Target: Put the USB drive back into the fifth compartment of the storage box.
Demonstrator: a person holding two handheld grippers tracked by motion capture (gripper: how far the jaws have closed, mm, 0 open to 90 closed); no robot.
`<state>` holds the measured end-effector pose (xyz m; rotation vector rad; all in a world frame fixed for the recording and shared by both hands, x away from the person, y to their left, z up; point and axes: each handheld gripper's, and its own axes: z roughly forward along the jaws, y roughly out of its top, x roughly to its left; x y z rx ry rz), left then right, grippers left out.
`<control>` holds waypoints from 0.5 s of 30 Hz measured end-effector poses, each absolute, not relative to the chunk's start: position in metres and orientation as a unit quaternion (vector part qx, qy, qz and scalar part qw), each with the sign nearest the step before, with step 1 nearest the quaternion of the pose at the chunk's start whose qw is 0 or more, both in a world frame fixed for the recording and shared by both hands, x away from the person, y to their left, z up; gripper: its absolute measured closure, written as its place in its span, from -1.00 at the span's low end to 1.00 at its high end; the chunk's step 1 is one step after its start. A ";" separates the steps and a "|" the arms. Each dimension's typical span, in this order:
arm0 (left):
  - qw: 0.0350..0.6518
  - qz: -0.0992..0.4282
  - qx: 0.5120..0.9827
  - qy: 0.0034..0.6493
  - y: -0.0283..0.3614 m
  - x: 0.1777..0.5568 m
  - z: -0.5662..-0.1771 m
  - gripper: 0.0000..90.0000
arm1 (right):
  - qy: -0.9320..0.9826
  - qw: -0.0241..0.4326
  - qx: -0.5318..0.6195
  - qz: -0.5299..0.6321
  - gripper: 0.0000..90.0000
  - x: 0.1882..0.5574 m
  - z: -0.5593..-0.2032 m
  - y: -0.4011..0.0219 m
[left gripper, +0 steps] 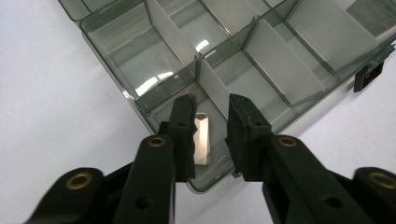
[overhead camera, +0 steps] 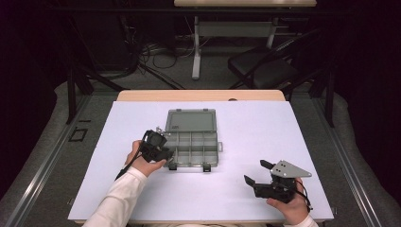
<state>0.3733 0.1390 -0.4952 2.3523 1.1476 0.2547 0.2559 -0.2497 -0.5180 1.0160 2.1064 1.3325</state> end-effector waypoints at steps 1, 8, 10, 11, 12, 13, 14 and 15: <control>0.255 0.094 0.865 0.423 0.139 0.373 -0.495 0.55 | 0.763 0.223 0.368 0.483 -0.59 0.256 -0.518 -0.250; 0.270 0.088 0.858 0.428 0.141 0.371 -0.490 0.30 | 0.762 0.223 0.368 0.484 -0.59 0.256 -0.518 -0.250; 0.272 0.090 0.862 0.419 0.141 0.370 -0.488 0.18 | 0.763 0.223 0.368 0.482 -0.59 0.256 -0.518 -0.250; 0.274 0.095 0.862 0.416 0.141 0.369 -0.488 0.16 | 0.762 0.223 0.367 0.484 -0.59 0.256 -0.518 -0.250; 0.277 0.097 0.863 0.413 0.141 0.368 -0.487 0.13 | 0.762 0.223 0.368 0.484 -0.59 0.256 -0.518 -0.250; 0.278 0.099 0.864 0.409 0.141 0.367 -0.486 0.10 | 0.762 0.223 0.368 0.484 -0.59 0.256 -0.518 -0.250; 0.283 0.100 0.864 0.405 0.140 0.366 -0.485 0.08 | 0.762 0.223 0.368 0.484 -0.59 0.256 -0.518 -0.250; 0.287 0.098 0.864 0.402 0.140 0.365 -0.485 0.05 | 0.762 0.223 0.368 0.484 -0.59 0.256 -0.518 -0.250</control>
